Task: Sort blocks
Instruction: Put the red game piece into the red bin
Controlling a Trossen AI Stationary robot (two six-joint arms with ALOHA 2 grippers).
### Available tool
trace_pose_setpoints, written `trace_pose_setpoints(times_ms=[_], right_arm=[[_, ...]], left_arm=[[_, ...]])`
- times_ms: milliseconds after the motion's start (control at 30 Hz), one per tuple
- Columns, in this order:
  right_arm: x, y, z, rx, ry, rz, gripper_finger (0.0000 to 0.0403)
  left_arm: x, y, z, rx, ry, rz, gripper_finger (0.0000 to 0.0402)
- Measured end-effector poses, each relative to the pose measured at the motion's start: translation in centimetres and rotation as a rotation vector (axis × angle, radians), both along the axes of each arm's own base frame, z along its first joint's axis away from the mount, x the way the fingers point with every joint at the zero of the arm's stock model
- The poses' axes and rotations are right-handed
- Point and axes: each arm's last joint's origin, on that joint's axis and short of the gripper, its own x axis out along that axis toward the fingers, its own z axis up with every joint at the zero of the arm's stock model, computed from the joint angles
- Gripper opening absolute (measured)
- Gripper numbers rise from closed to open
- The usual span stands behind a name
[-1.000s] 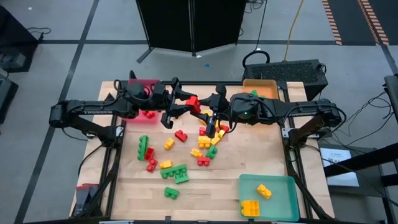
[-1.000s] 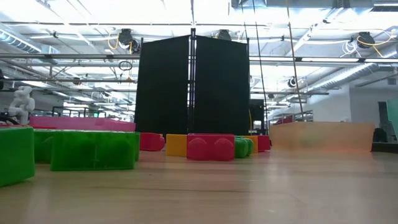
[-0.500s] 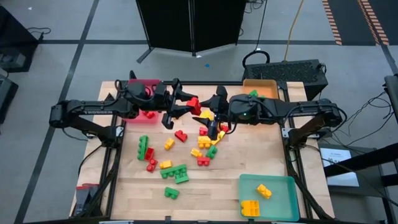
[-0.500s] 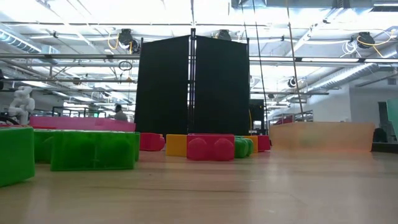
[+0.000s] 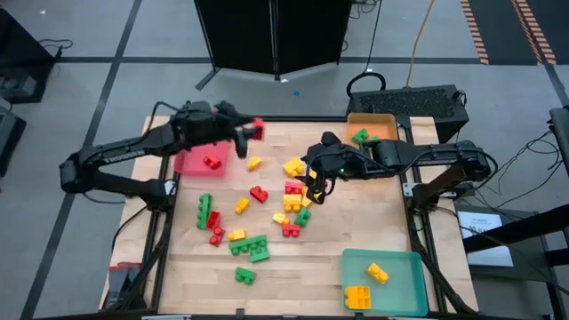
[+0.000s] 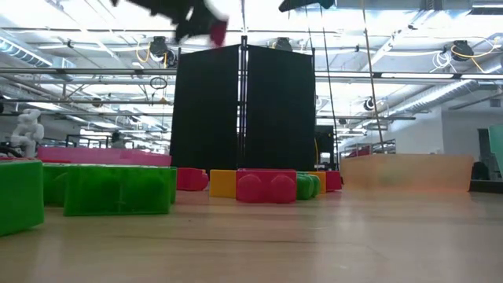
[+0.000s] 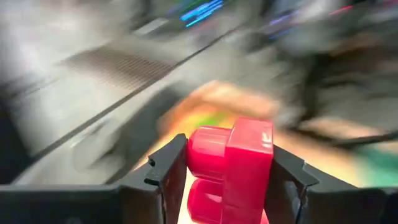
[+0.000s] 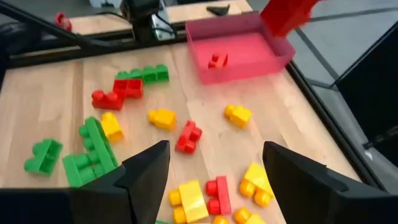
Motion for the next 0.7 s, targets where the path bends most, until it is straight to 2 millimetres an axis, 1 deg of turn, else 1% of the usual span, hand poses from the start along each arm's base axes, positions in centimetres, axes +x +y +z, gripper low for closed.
trace_pose_setpoints(times_ms=[133,200,267,333,433,533,633,700], right_arm=[[0.0,0.0,0.0,0.001,0.004,-0.001,0.0252],[0.0,0.0,0.0,0.000,0.002,-0.001,0.0252],[0.0,0.0,0.0,0.000,0.003,-0.001,0.0251],[0.0,0.0,0.0,-0.001,0.003,0.000,0.0251],[0.0,0.0,0.0,-0.002,0.003,0.000,0.0251],[0.0,0.0,0.0,-0.002,0.004,0.000,0.0251],[0.0,0.0,0.0,-0.002,0.004,0.001,0.0251],[0.0,0.0,0.0,-0.002,0.004,0.001,0.0251]], left_arm=[[-3.1,1.9,-1.8,-0.078,0.223,0.450,0.0170],[-4.4,2.7,-2.4,-0.124,0.269,0.610,0.0170],[-5.4,3.5,-3.0,-0.176,0.300,0.714,0.0170],[-6.2,4.2,-4.3,-0.217,0.344,0.788,0.0170],[-7.7,5.3,-7.4,-0.328,0.379,0.892,0.0170],[-8.9,5.8,-10.3,-0.424,0.390,0.938,0.0171],[-9.7,6.1,-12.4,-0.466,0.388,0.970,0.0171],[-10.0,6.1,-13.2,-0.497,0.375,0.979,0.0171]])
